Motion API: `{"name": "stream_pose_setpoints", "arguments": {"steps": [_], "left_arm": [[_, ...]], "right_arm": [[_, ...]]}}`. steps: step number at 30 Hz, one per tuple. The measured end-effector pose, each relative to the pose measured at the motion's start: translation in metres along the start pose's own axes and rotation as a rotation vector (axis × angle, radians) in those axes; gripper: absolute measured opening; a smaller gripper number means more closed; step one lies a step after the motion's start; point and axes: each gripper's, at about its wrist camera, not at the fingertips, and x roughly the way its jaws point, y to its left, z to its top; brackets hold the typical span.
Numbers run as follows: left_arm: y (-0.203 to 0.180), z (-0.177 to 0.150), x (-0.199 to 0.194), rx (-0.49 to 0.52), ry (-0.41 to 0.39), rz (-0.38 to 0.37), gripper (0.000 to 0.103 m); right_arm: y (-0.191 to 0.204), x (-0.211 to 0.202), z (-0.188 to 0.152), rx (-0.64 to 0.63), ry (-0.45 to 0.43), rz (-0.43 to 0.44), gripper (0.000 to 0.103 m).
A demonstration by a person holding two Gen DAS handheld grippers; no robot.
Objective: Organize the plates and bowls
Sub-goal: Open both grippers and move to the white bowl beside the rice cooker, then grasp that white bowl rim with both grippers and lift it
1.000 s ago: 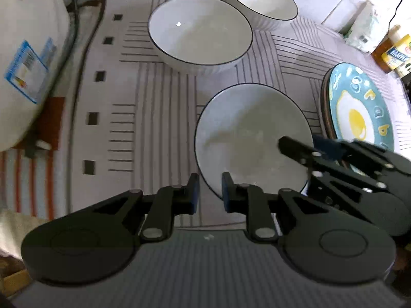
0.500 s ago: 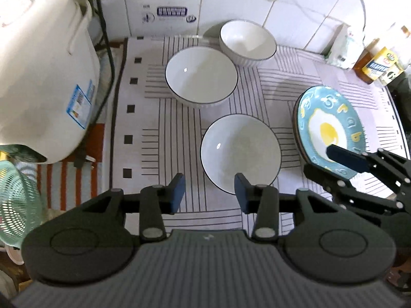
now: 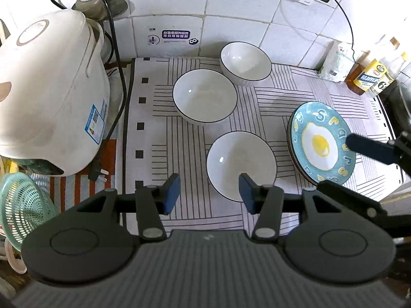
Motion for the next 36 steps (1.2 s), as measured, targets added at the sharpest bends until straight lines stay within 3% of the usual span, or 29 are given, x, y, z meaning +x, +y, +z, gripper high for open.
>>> {"name": "stream_pose_setpoints", "arguments": {"steps": [4,11,15,20,27,31,36], "left_arm": [[0.006,0.008,0.006,0.011,0.008,-0.003,0.049],[0.019,0.033,0.015,0.083,-0.005,0.061,0.065],[0.029,0.052,0.027,0.070,-0.008,0.077,0.067],[0.038,0.070,0.047,0.037,-0.020,0.048,0.069],[0.043,0.076,0.096,0.003,0.001,0.039,0.069],[0.044,0.076,0.122,-0.015,-0.016,0.034,0.067],[0.051,0.078,0.145,-0.051,-0.013,0.027,0.067]], "right_arm": [[0.002,0.006,0.010,-0.030,-0.018,0.017,0.068],[-0.011,0.040,0.024,-0.034,-0.046,0.038,0.070],[-0.020,0.064,0.026,-0.027,-0.049,0.064,0.075],[-0.032,0.097,0.025,0.037,0.022,-0.043,0.087],[-0.058,0.139,0.019,0.142,0.052,-0.004,0.086],[-0.074,0.165,0.016,0.274,0.090,-0.027,0.071],[-0.085,0.196,0.012,0.315,0.150,-0.027,0.064]]}}
